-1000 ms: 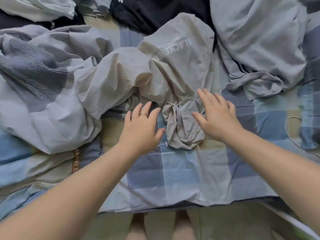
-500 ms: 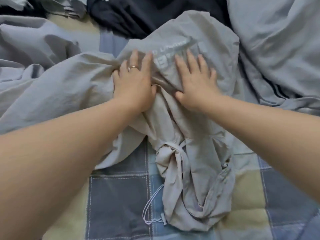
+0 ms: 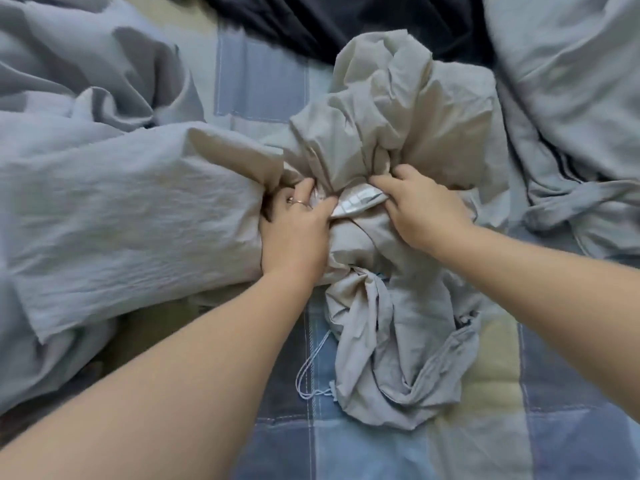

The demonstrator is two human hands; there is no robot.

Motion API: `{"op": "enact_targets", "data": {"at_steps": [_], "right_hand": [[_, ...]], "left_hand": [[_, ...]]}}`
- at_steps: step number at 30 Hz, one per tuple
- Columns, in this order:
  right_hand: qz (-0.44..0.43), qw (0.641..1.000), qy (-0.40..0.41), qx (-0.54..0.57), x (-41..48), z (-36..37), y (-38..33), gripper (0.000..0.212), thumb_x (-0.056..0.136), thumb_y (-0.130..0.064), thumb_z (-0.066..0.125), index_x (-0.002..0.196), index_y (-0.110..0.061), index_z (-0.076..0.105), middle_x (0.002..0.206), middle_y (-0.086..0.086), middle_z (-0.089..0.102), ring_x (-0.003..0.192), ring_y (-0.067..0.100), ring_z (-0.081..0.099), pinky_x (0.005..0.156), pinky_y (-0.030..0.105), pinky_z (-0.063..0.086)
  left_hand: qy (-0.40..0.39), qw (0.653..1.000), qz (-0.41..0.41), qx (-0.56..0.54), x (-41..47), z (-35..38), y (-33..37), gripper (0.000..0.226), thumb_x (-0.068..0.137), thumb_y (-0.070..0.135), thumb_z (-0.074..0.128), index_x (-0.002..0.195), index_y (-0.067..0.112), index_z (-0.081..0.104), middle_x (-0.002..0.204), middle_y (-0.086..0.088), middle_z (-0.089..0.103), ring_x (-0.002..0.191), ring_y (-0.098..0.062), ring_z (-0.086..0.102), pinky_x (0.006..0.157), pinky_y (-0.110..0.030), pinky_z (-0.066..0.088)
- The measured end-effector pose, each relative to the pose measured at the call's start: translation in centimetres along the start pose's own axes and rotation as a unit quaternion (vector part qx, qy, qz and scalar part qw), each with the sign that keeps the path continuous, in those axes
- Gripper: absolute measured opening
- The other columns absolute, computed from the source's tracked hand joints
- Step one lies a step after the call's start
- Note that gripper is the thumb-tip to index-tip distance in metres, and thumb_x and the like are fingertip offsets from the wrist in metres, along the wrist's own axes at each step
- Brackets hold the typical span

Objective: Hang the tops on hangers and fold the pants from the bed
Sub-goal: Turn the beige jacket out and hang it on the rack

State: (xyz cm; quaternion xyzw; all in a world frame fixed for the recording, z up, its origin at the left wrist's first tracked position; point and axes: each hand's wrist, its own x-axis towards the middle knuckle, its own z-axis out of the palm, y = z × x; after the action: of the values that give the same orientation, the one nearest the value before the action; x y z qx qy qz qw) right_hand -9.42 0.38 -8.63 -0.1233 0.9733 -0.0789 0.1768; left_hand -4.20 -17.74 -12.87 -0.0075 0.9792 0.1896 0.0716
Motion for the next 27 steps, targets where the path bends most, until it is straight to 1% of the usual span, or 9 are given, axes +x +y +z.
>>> {"op": "enact_targets", "data": {"at_steps": [2, 4, 9, 13, 15, 17, 21, 24, 27], "right_hand": [[-0.004, 1.0, -0.01, -0.006, -4.3, 0.5, 0.2, 0.037, 0.102, -0.033, 0.04, 0.135, -0.031, 0.057, 0.123, 0.003, 0.054, 0.109, 0.034, 0.059, 0.076, 0.042, 0.047], [0.018, 0.999, -0.035, -0.002, -8.6, 1.1, 0.4, 0.035, 0.102, -0.034, 0.042, 0.13, -0.03, 0.063, 0.12, 0.001, 0.058, 0.109, 0.031, 0.061, 0.076, 0.04, 0.048], [0.096, 0.988, -0.114, 0.035, -20.1, 4.0, -0.4, 0.029, 0.102, -0.033, 0.046, 0.121, -0.03, 0.067, 0.108, 0.0, 0.06, 0.105, 0.028, 0.061, 0.075, 0.037, 0.046], [0.191, 0.964, -0.145, 0.116, -29.1, 6.7, -3.0, 0.034, 0.101, -0.026, 0.046, 0.13, -0.026, 0.065, 0.12, 0.003, 0.062, 0.111, 0.028, 0.06, 0.088, 0.041, 0.049], [0.222, 0.95, -0.161, 0.148, -33.0, 7.9, -4.3, 0.036, 0.102, -0.025, 0.046, 0.134, -0.025, 0.062, 0.125, 0.004, 0.061, 0.114, 0.028, 0.058, 0.093, 0.042, 0.048], [0.229, 0.939, -0.199, 0.159, -36.3, 9.0, -5.5, 0.036, 0.102, -0.026, 0.044, 0.134, -0.027, 0.062, 0.126, 0.003, 0.06, 0.115, 0.026, 0.057, 0.091, 0.039, 0.048], [0.224, 0.912, -0.297, 0.174, -39.5, 9.5, -6.5, 0.032, 0.099, -0.028, 0.044, 0.116, -0.032, 0.071, 0.116, 0.002, 0.068, 0.112, 0.028, 0.06, 0.085, 0.038, 0.052], [0.198, 0.909, -0.313, 0.188, -39.8, 8.7, -6.5, 0.032, 0.096, -0.028, 0.048, 0.12, -0.031, 0.07, 0.122, 0.003, 0.067, 0.116, 0.028, 0.058, 0.092, 0.04, 0.051], [0.169, 0.925, -0.279, 0.196, -38.8, 7.5, -6.1, 0.04, 0.097, -0.032, 0.053, 0.137, -0.026, 0.058, 0.126, 0.006, 0.058, 0.121, 0.028, 0.055, 0.099, 0.042, 0.046]], "left_hand": [[-0.034, 0.999, 0.011, 0.012, -4.4, 0.1, 1.0, 0.032, 0.095, 0.033, 0.054, 0.125, 0.044, 0.059, 0.154, 0.003, 0.036, 0.133, -0.029, 0.032, 0.095, -0.052, 0.033], [-0.08, 0.997, 0.017, 0.013, -9.1, 0.1, 2.3, 0.032, 0.095, 0.035, 0.054, 0.125, 0.046, 0.059, 0.148, 0.003, 0.043, 0.128, -0.032, 0.041, 0.099, -0.051, 0.029], [-0.198, 0.98, 0.01, 0.018, -20.6, 0.5, 5.2, 0.035, 0.099, 0.038, 0.045, 0.132, 0.046, 0.055, 0.134, 0.003, 0.052, 0.115, -0.032, 0.053, 0.099, -0.045, 0.037], [-0.285, 0.958, 0.003, 0.045, -28.1, 0.4, 5.7, 0.035, 0.099, 0.041, 0.043, 0.133, 0.048, 0.052, 0.131, 0.006, 0.05, 0.117, -0.029, 0.051, 0.098, -0.043, 0.036], [-0.325, 0.943, -0.004, 0.069, -31.3, 0.2, 5.4, 0.035, 0.1, 0.04, 0.043, 0.133, 0.048, 0.053, 0.133, 0.005, 0.05, 0.12, -0.029, 0.049, 0.099, -0.044, 0.033], [-0.379, 0.922, -0.012, 0.085, -33.9, -0.1, 5.0, 0.034, 0.102, 0.037, 0.041, 0.131, 0.044, 0.056, 0.134, 0.003, 0.05, 0.121, -0.029, 0.049, 0.097, -0.046, 0.032], [-0.474, 0.875, -0.032, 0.088, -37.0, -1.3, 4.4, 0.034, 0.104, 0.036, 0.038, 0.129, 0.034, 0.061, 0.134, 0.001, 0.054, 0.124, -0.028, 0.052, 0.096, -0.043, 0.035], [-0.476, 0.872, -0.013, 0.116, -37.9, -2.4, 4.7, 0.034, 0.104, 0.037, 0.038, 0.131, 0.033, 0.057, 0.135, 0.0, 0.053, 0.126, -0.029, 0.049, 0.096, -0.044, 0.034], [-0.409, 0.908, -0.009, 0.094, -37.4, -3.2, 5.3, 0.034, 0.102, 0.045, 0.039, 0.13, 0.032, 0.053, 0.134, -0.001, 0.051, 0.123, -0.03, 0.049, 0.095, -0.044, 0.036]]}}
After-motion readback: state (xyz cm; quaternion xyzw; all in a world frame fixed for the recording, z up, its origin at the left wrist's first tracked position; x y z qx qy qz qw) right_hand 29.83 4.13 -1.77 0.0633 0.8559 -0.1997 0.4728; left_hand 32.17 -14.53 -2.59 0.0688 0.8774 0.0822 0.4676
